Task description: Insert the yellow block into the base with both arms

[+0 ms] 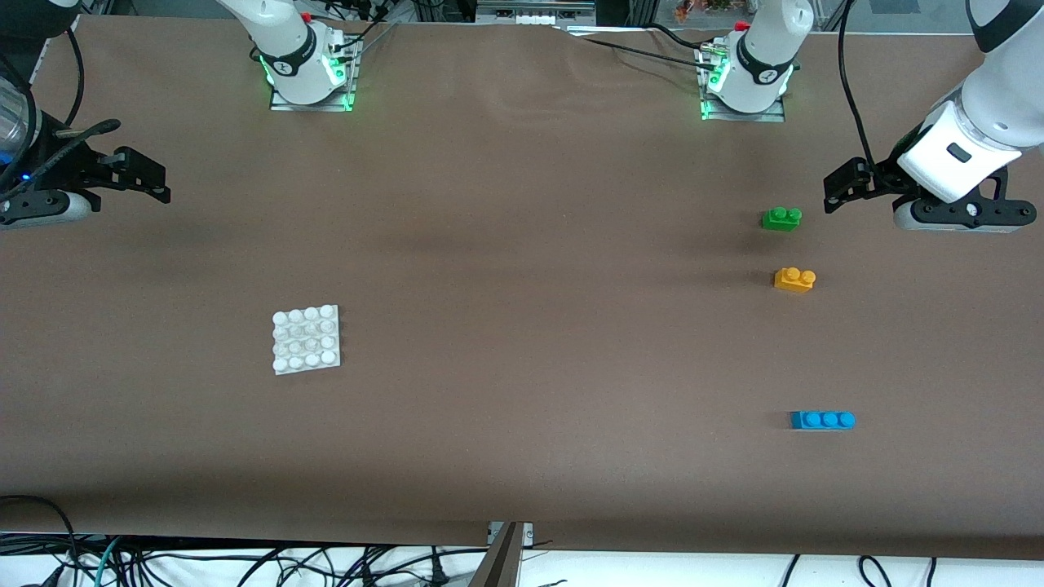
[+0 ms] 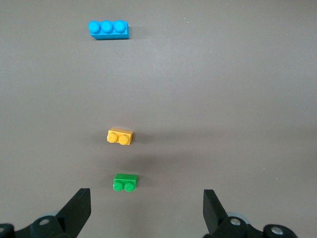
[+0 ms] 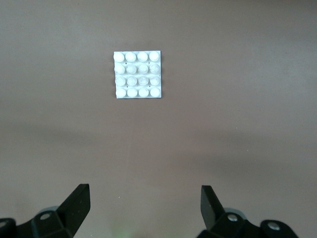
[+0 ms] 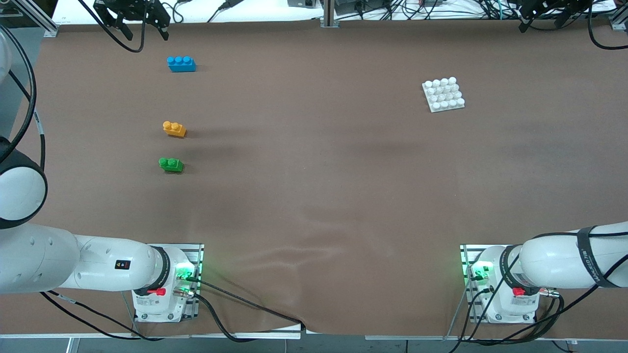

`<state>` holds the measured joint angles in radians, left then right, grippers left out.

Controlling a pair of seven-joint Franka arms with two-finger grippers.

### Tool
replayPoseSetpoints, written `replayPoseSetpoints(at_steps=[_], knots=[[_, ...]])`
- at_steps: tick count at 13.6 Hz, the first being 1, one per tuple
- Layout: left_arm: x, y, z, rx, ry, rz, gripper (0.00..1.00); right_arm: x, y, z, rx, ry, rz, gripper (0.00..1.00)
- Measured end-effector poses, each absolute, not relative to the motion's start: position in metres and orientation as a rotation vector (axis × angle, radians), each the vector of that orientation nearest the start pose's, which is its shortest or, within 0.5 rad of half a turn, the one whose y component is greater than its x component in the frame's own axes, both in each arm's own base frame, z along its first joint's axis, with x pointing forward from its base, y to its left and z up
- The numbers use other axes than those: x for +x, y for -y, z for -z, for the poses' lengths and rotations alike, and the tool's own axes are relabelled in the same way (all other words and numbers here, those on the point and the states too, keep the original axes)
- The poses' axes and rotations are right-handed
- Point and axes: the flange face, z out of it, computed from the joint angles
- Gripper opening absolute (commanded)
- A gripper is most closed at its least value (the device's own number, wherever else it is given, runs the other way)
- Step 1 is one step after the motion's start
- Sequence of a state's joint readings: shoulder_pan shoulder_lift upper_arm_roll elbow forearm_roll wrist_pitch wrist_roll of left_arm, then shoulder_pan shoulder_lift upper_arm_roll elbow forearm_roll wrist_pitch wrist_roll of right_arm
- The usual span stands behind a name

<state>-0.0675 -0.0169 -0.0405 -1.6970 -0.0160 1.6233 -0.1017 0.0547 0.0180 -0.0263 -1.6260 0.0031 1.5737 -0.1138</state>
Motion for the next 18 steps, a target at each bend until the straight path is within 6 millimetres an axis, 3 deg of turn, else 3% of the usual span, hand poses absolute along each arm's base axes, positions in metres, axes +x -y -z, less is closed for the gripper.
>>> replayPoseSetpoints(at_steps=[5,18], knots=[[0.546,0.061,-0.579,-3.149,-0.008,-0.091,1.0,0.557,-0.024,-0.594,-3.125,0.245,-0.116,0.99],[0.546,0.061,-0.579,-3.149,-0.008,-0.091,1.0,0.558,-0.014,-0.587,-3.125,0.216,-0.153,0.99]])
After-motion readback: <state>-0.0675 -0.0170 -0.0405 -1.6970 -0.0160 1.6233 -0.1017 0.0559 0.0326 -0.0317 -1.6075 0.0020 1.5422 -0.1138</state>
